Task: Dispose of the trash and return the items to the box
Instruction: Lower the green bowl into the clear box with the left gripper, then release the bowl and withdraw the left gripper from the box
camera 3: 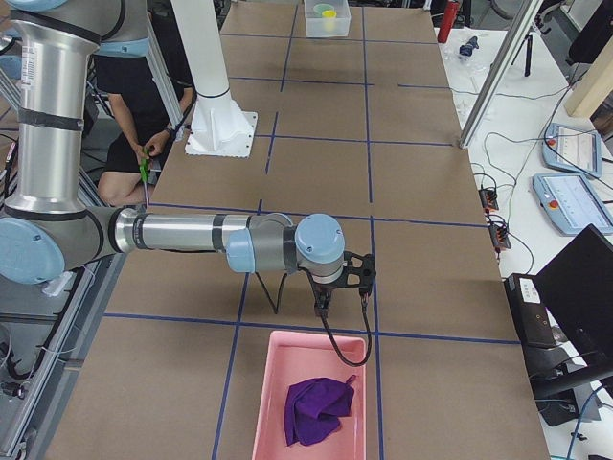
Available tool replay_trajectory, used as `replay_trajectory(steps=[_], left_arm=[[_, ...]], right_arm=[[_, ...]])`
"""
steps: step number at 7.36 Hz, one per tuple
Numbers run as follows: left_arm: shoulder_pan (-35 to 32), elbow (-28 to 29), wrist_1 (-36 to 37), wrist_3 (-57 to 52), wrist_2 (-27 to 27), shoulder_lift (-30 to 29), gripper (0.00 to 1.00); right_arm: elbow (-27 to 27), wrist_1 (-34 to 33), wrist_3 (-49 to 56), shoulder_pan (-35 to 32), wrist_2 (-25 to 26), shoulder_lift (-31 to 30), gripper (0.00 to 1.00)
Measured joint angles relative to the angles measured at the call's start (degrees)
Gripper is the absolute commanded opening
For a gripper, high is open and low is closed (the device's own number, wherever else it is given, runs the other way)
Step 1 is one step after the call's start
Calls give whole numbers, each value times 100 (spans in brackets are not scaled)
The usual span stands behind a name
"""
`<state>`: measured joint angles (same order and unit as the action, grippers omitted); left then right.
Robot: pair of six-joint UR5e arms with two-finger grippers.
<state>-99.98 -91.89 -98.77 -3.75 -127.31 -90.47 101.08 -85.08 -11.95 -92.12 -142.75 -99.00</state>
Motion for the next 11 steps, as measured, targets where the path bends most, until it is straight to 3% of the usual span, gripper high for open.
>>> replay_trajectory(steps=[3,6,11], left_arm=[[646,-347,365,694,-657,-163,100],[1116,-390,362,1028,-700,-99,100],[1068,-598,359,1005,-684,525,100]], right_arm=[[0,-2,0,10,-14,35,100],[22,0,-11,16,-38,54,100],[10,-2,-28,14,-25,91,100]])
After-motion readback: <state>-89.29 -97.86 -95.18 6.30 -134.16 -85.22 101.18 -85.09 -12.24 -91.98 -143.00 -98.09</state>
